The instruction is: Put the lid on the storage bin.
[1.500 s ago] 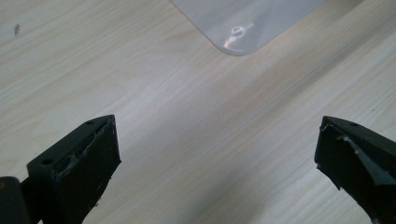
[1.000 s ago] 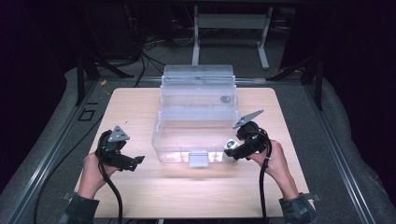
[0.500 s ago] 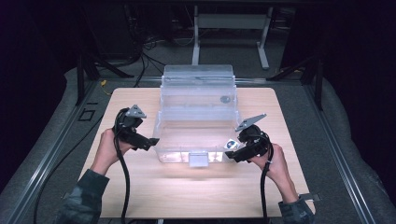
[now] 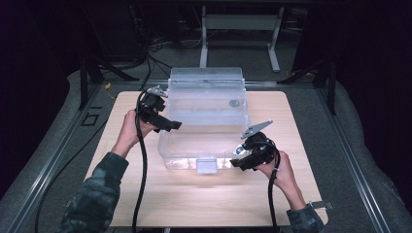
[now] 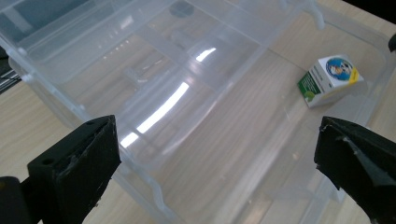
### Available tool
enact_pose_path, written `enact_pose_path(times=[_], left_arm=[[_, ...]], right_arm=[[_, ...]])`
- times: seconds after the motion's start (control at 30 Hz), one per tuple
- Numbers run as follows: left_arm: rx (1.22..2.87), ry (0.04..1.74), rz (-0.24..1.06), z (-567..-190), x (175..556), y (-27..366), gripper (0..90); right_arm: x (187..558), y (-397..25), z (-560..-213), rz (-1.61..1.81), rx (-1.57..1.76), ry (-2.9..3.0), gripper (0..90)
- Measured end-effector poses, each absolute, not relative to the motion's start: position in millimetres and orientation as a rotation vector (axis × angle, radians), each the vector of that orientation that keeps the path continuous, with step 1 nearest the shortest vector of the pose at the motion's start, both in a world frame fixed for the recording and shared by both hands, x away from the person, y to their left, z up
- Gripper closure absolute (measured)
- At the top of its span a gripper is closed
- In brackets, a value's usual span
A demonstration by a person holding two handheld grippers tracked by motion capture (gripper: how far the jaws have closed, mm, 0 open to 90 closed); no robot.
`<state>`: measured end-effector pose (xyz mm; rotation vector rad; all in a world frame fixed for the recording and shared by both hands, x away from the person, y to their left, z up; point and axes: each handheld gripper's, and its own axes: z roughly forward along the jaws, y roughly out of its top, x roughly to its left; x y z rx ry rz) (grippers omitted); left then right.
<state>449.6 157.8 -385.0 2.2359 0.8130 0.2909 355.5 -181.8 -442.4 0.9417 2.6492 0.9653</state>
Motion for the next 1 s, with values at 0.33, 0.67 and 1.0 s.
enact_pose_path(times=[0.33, 0.67, 1.0], left_arm=[[2.204, 0.824, 0.291, -376, 488, 144, 0.0], [2.232, 0.844, 0.383, -375, 518, 130, 16.1], [2.236, 0.885, 0.404, -385, 546, 113, 33.2]], right_arm=[[357, -181, -447, 1.0, 0.933, 2.641, 24.0], [358, -180, -449, 1.014, 0.931, 2.623, 32.1], [360, -180, -455, 1.031, 0.909, 2.629, 38.9]])
